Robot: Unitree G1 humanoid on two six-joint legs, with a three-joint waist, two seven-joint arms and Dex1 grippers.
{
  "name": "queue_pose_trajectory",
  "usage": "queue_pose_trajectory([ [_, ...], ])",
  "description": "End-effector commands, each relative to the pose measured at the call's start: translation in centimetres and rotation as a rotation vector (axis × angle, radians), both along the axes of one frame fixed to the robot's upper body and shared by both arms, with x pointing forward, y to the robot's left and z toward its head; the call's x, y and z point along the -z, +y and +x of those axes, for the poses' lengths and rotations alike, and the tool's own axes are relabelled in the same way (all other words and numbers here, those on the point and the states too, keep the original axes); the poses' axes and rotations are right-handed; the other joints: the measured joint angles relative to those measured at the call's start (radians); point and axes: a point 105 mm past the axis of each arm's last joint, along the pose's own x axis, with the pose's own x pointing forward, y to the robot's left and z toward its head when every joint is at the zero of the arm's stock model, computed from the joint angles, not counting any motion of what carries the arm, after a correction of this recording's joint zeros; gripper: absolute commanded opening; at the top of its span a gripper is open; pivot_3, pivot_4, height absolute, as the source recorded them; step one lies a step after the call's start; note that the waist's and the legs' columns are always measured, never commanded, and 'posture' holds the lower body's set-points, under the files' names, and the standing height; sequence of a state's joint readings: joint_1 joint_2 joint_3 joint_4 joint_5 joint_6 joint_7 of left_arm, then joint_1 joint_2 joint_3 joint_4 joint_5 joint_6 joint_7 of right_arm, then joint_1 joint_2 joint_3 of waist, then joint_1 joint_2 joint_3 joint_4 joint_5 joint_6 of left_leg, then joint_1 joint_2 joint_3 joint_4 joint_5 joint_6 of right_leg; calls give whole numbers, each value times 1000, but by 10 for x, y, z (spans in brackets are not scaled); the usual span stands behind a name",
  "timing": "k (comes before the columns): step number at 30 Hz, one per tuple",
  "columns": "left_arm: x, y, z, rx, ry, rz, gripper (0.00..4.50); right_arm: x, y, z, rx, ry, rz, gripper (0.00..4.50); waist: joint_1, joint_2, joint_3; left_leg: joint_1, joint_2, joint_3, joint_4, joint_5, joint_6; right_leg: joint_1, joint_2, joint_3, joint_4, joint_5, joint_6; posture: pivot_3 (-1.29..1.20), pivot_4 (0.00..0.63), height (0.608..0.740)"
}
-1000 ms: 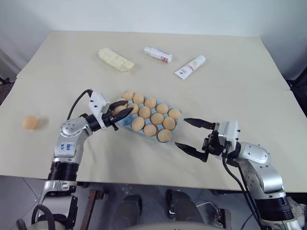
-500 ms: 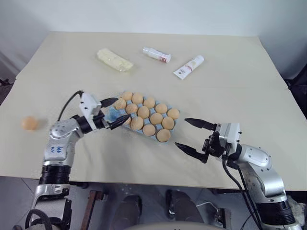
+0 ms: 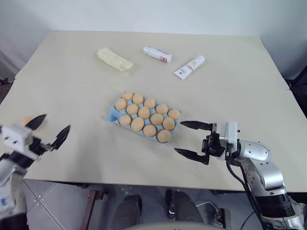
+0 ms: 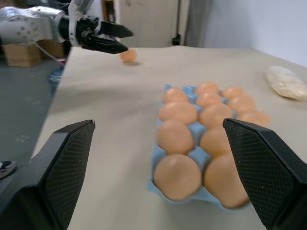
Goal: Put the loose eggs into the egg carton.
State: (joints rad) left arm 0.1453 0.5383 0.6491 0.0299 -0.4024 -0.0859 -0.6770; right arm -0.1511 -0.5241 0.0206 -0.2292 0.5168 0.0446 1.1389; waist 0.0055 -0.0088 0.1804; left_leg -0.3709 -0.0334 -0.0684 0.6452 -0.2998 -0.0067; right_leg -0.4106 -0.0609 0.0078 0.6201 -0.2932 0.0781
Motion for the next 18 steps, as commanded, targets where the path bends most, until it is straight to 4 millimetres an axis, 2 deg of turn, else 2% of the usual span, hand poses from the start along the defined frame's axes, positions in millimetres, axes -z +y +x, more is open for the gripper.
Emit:
queue_pose_trajectory([
  [1, 2, 21, -29, -188, -65, -49, 4455, -9, 4, -4, -44, -42, 15, 4500, 7, 0, 0, 0, 0, 0, 0, 0, 0, 1, 0, 0, 0, 0, 0, 0, 150, 740],
  [3, 14, 40, -49, -354, -83, -129, 4455, -9, 7, -4, -56, -37, 18, 4500, 10, 0, 0, 0, 0, 0, 1, 0, 1, 1, 0, 0, -1, 0, 0, 0, 150, 740],
  [6, 25, 58, -69, -529, -109, -216, 4455, -8, 8, -3, -68, -34, 12, 4500, 20, -1, 0, 0, 1, 0, 1, 0, 1, 1, 0, 0, -1, 0, 0, 0, 150, 740],
  [9, 31, 62, -72, -595, -120, -272, 4455, -9, 8, -1, -69, -34, 11, 4500, 23, -1, 0, 0, 1, 0, 1, 0, 1, 1, 0, -1, -1, 0, -1, 0, 150, 740],
  [15, 20, 63, -43, -587, -136, -287, 4455, -11, 8, 1, -72, -37, 7, 4500, 20, -2, -1, 0, 1, 0, 2, 0, 1, 2, 0, -1, 0, 0, 0, 0, 150, 740],
  [18, 10, 67, -5, -567, -114, -273, 4455, -11, 9, 1, -73, -36, 7, 4500, 22, -2, -1, 1, 1, 0, 1, 0, 0, 1, 1, -1, 1, 0, 0, 0, 150, 740],
])
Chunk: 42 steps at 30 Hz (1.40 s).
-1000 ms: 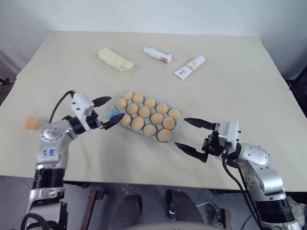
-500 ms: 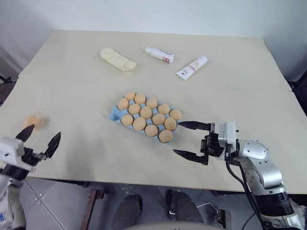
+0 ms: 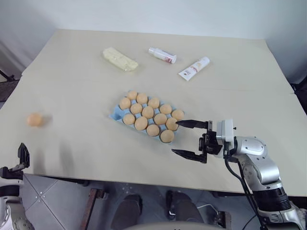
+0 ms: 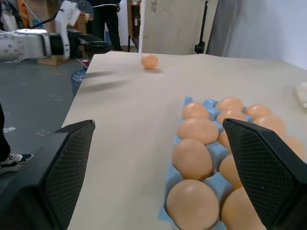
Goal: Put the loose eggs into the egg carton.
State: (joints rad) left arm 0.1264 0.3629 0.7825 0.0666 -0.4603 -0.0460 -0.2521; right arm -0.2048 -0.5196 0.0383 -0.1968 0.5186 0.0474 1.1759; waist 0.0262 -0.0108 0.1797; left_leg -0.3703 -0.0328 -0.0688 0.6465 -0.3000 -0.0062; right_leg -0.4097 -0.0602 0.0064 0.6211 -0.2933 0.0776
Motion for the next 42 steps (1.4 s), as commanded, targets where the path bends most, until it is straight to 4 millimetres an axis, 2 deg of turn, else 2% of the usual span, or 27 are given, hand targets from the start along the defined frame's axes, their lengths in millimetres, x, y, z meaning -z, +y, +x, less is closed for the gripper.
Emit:
queue_pose_trajectory([
  [1, -17, 9, 28, -8, 2, 30, 4455, -7, 4, -3, -22, -22, 17, 4500, 0, 0, 0, 0, 0, -1, 0, 0, -1, 0, 0, -1, 0, 0, 0, 0, 150, 740],
  [6, -30, 14, 74, -6, 24, 38, 4455, -5, 8, -3, -21, -15, 24, 4500, -7, 0, 0, 0, -1, 0, 0, 0, -1, -1, 0, 0, 0, 1, 1, 0, 150, 740],
  [9, -34, 14, 94, -6, 41, 40, 4455, -5, 9, -4, -16, -12, 29, 4500, -7, -1, 0, -1, -1, 1, -1, 0, -1, -2, 1, 0, 0, 1, 1, 0, 150, 740],
  [16, -28, 27, 107, -97, 91, 3, 4455, -3, 6, -4, 18, -6, 37, 4500, -11, -1, 0, -1, -1, 1, -1, 0, -2, -3, 1, 0, 0, 1, 1, 0, 150, 740],
  [22, -9, 23, 117, -56, 171, -51, 4455, -3, 5, -3, 39, -5, 43, 4500, -9, -1, -1, -1, -1, 1, 0, 0, -2, -3, 0, 0, 2, 1, 1, 0, 150, 740],
  [25, -5, 25, 117, -70, 195, -46, 3862, -3, 5, -3, 45, -8, 46, 4500, -8, -1, -1, -1, -1, 0, 0, 0, -2, -3, 0, 0, 2, 1, 1, 0, 150, 740],
  [30, 0, 28, 116, -79, 217, -52, 2292, -3, 5, -2, 52, -6, 50, 4500, -8, -1, -1, -1, -1, 0, 0, 0, -2, -3, 0, 0, 2, 1, 1, 0, 150, 740],
  [32, -3, 28, 115, -66, 193, -48, 1960, -2, 4, -2, 56, -3, 51, 4500, -8, -1, -1, -1, -1, 1, 0, 0, -2, -3, 0, 0, 2, 1, 1, 0, 150, 740],
  [34, -19, 15, 118, 34, 113, 27, 1960, -2, 4, -3, 59, -1, 51, 4500, -8, -1, -1, -1, -1, 0, 0, 0, -2, -3, 0, 0, 2, 1, 1, 0, 150, 740],
  [36, -36, -11, 122, 200, 39, 126, 1960, -1, 3, -3, 62, 2, 50, 4500, -8, -1, -1, -1, -1, 1, 0, 0, -2, -3, 0, 0, 2, 1, 1, 0, 150, 740],
  [38, -50, -53, 124, 434, -7, 252, 1960, 0, 2, -3, 69, 6, 48, 4500, -6, -1, -1, -1, -1, 0, -1, 0, -2, -3, 0, 0, 1, 1, 1, 0, 150, 740],
  [41, -53, -113, 122, 752, -16, 362, 1960, 1, 0, -2, 76, 12, 44, 4500, -1, -1, -1, -1, -1, 0, -1, 0, -2, -2, -1, 0, 0, 1, 1, 0, 150, 740],
  [42, -53, -125, 121, 818, -15, 362, 1960, 2, 0, -2, 77, 13, 44, 4500, -2, -1, -1, -1, -1, 0, -1, 0, -2, -2, -1, 0, 0, 1, 1, 0, 150, 740],
])
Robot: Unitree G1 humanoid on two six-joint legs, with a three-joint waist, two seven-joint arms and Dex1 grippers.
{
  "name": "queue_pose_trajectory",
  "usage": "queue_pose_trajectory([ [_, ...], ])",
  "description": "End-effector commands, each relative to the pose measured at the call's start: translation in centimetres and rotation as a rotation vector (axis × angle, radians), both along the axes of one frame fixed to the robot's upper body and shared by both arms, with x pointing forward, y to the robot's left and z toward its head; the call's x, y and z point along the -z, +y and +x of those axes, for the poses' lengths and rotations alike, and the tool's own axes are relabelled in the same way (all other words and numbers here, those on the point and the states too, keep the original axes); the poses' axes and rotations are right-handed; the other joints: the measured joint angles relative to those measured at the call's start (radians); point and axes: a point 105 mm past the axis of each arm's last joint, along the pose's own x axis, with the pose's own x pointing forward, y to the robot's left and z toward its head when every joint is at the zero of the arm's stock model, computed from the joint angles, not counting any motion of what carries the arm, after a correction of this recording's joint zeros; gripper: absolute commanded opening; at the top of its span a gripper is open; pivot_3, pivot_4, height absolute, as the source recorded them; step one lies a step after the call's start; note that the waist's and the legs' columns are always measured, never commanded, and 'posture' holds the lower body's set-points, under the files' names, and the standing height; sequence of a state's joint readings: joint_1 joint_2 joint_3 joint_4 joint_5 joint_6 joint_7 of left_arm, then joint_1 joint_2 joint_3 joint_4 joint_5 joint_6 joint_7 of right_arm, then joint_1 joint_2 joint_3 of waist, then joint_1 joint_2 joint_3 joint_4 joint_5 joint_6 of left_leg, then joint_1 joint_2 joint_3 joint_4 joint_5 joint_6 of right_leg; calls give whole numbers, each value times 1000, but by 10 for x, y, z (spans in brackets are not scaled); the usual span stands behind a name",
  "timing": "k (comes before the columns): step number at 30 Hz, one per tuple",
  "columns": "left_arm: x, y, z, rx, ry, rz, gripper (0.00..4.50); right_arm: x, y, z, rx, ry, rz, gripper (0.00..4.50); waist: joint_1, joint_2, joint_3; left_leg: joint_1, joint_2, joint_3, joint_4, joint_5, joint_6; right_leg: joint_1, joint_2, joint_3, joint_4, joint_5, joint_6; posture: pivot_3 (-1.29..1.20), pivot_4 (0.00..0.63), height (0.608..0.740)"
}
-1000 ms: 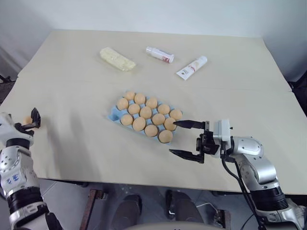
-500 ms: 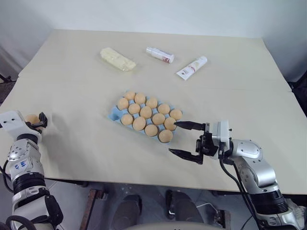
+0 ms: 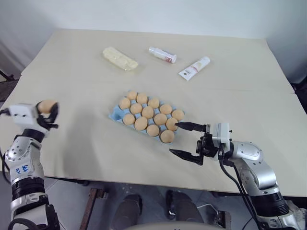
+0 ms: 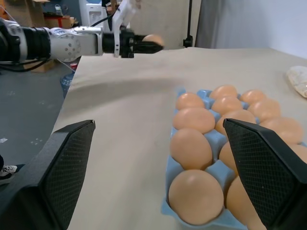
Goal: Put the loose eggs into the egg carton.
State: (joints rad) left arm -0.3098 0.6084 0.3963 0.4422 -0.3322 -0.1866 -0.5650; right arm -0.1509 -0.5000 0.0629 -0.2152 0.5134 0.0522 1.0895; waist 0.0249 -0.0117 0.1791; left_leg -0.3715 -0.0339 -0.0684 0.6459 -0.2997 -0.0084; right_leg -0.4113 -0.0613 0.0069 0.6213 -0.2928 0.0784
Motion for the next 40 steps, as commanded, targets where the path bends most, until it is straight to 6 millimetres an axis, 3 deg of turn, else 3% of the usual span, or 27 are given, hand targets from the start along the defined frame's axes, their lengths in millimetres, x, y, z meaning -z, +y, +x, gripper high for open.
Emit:
queue_pose_trajectory([
  [1, -12, -56, -3, 296, -18, 61, 1960, -9, -4, -1, 12, -41, 8, 4500, -2, 0, 0, 0, 0, 0, 0, 0, 0, 0, 0, 0, 0, 0, 0, 0, 150, 740],
  [4, -2, -111, -2, 545, 40, 185, 1960, -9, -3, 0, 15, -42, 6, 4500, -3, 1, 0, 0, 0, 0, 0, 0, 0, 0, 0, 0, 0, 0, 0, 0, 150, 740],
  [6, -1, -121, 4, 587, 55, 177, 1960, -9, -2, 0, 19, -44, 10, 4500, -3, 1, 0, 0, 0, 0, 0, 0, 0, 0, 1, 0, 0, 0, 0, 0, 150, 740],
  [13, 7, -120, 22, 585, 106, 123, 1960, -8, -3, -5, 47, -47, 21, 4500, -20, 1, 0, 0, 0, 0, -1, 0, 0, -2, 2, 0, 1, 0, 0, 0, 150, 740],
  [14, 8, -119, 22, 582, 108, 118, 2626, -8, -3, -6, 50, -47, 23, 4500, -21, 1, 0, 0, 0, 0, 0, 0, 0, -1, 2, 0, 1, 0, 0, 0, 150, 740],
  [20, 7, -109, 21, 548, 78, 128, 4440, -8, -5, -9, 69, -46, 29, 4500, -22, 1, 0, 0, 0, 0, 1, 0, 0, -1, 2, 0, 2, 0, 0, 0, 150, 740],
  [25, -2, -91, 9, 521, 48, 115, 4480, -7, -7, -10, 72, -40, 25, 4500, -27, 1, 0, 0, 0, 0, 0, 0, 0, -1, 2, 0, 2, 0, 0, 0, 150, 740],
  [28, 0, -75, -19, 557, 115, 174, 4480, -6, -14, -10, 74, -29, 0, 4500, -30, 1, 0, 0, 0, 0, 0, 0, 0, -2, 2, 1, 2, 0, 0, 0, 150, 740],
  [32, 6, -54, -57, 545, 239, 265, 4480, -8, -38, -5, 130, -16, -48, 4500, -29, 3, 2, 0, 1, 1, -2, 0, 0, -1, 1, 1, 0, -1, -1, 0, 150, 740],
  [40, 12, -61, -72, 529, 270, 215, 4480, -8, -45, 9, 163, -18, -52, 4500, 1, 4, 2, 1, 2, 0, 0, 1, 2, 2, 0, 0, -1, -4, -7, 0, 150, 740],
])
